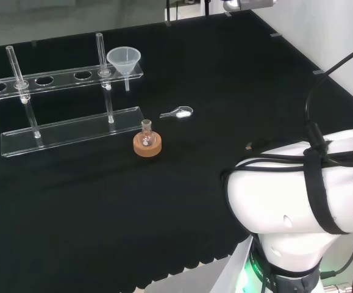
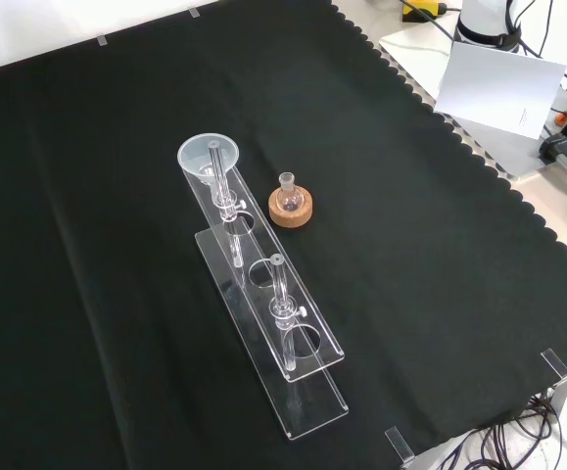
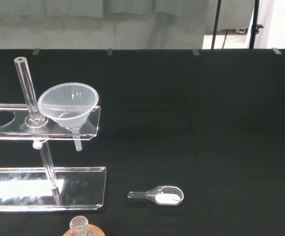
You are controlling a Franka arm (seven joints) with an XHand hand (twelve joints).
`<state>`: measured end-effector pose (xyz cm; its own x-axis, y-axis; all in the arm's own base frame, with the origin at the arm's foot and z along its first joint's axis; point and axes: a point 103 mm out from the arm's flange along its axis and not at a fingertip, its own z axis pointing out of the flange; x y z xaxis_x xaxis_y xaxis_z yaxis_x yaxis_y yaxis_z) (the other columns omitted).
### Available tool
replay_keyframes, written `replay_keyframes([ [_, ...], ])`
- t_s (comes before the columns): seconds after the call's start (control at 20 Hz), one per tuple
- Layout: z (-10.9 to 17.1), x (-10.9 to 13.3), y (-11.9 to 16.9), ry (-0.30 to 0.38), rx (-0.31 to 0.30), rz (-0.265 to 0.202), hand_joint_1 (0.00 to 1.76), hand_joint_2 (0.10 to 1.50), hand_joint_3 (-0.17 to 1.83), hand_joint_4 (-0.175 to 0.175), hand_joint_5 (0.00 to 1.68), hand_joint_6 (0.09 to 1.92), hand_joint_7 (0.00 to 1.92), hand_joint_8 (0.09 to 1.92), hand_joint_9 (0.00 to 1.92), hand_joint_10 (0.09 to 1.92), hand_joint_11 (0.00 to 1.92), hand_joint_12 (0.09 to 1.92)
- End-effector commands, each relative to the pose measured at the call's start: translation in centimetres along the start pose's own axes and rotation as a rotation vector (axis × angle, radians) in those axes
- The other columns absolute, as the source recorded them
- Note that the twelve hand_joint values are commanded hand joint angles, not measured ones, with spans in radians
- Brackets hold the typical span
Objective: Pick up the funnel from the transparent funnel stand.
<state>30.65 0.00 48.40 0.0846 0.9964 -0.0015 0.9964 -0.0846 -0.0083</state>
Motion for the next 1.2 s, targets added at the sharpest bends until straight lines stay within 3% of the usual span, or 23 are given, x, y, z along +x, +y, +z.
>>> replay_keyframes([
  [0.05, 0.0, 0.0, 0.0, -0.008, -0.007, 0.001, 0.02, 1.15, 0.53, 0.015, 0.18, 0.28, 0.09, 0.59, 0.31, 0.65, 0.21, 1.28],
  [0.25, -0.2, 0.4, 0.3, -0.01, -0.006, 0.007, 0.0, 1.24, 0.38, 0.015, 0.23, 0.14, 0.09, 0.57, 0.31, 0.63, 0.17, 1.34],
  [0.75, 0.9, 0.2, 1.9, -0.012, 0.022, 0.041, 0.0, 1.25, 0.36, 0.015, 0.25, 0.12, 0.09, 0.57, 0.31, 0.62, 0.17, 1.34],
  [1.2, 3.4, -0.4, 5.8, -0.003, 0.056, 0.064, 0.0, 1.25, 0.35, 0.014, 0.25, 0.11, 0.09, 0.56, 0.32, 0.62, 0.16, 1.34],
])
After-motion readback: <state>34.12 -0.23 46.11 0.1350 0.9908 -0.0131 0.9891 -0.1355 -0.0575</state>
